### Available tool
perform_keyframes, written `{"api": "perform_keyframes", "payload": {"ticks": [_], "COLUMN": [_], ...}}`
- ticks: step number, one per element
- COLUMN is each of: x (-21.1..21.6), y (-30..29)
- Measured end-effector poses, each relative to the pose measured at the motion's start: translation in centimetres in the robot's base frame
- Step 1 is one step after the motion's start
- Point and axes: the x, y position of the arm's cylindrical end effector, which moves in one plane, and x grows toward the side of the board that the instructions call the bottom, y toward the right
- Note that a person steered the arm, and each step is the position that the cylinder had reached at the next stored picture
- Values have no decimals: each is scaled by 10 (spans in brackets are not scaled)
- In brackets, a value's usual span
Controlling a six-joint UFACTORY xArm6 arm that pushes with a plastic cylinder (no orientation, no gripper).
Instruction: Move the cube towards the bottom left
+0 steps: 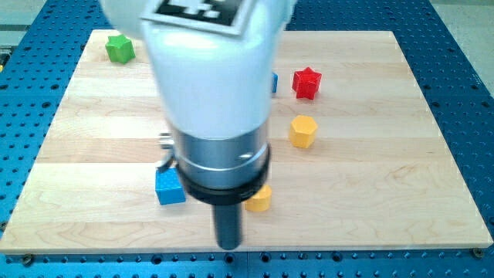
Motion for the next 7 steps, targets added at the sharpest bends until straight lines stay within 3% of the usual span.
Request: {"api": "perform_keyframes", "payload": {"ticks": [1,2,4,5,7], "x": [-5,-59,-104,-94,-67], "y": [-11,-15,-41,-74,-16]}}
